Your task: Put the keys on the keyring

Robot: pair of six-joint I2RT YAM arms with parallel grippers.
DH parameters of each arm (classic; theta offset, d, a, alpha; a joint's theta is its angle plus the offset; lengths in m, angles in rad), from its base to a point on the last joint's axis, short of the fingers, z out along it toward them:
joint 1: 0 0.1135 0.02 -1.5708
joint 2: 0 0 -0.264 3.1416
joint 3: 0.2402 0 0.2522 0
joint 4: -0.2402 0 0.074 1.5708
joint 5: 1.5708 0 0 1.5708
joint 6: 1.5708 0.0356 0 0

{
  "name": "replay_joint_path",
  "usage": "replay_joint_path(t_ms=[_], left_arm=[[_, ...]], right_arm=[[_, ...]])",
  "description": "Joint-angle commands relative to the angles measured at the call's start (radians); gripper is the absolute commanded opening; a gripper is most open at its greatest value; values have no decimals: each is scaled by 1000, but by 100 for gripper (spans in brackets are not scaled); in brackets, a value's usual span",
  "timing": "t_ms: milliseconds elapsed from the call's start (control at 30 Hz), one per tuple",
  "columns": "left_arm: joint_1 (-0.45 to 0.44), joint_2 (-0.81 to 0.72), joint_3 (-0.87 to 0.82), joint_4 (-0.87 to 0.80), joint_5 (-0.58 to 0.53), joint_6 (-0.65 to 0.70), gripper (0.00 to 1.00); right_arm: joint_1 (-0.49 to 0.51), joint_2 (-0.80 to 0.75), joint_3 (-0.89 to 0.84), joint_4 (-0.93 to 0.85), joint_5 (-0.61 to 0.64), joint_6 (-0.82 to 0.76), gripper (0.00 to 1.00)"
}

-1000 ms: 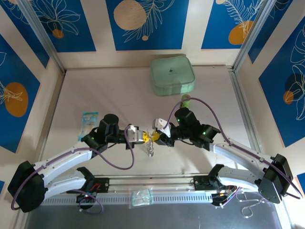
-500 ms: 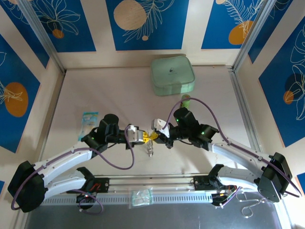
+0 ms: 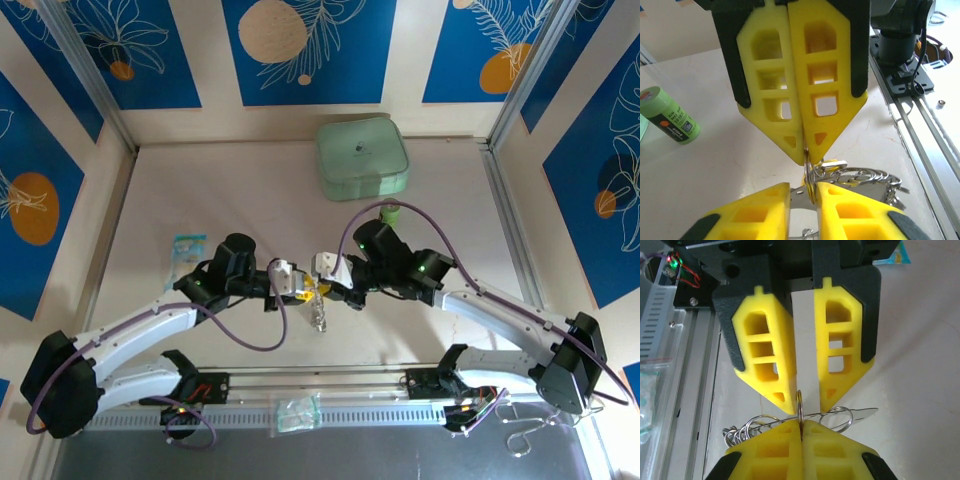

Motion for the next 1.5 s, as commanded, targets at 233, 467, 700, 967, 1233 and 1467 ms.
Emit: replay_joint_path(t_ms=[233, 467, 700, 967, 1233, 1467], left_arm=[[-5, -2, 21, -11, 50, 9, 16], [-5, -8, 14, 2, 43, 7, 0], [-4, -27, -16, 73, 48, -23, 0], [-5, -33, -34, 112, 69, -36, 0], [-4, -37, -37, 115, 67, -34, 0], [-5, -40, -38, 113, 69, -34, 0]], right_arm=[[47, 74, 124, -143, 57, -87, 0], [44, 65, 119, -120, 35, -70, 0], [-41, -99, -89, 131, -86, 90, 24], [-44, -122, -185, 249, -79, 177, 28], [-44, -114, -183, 236, -75, 166, 11], [-45, -106, -177, 207, -74, 154, 10]])
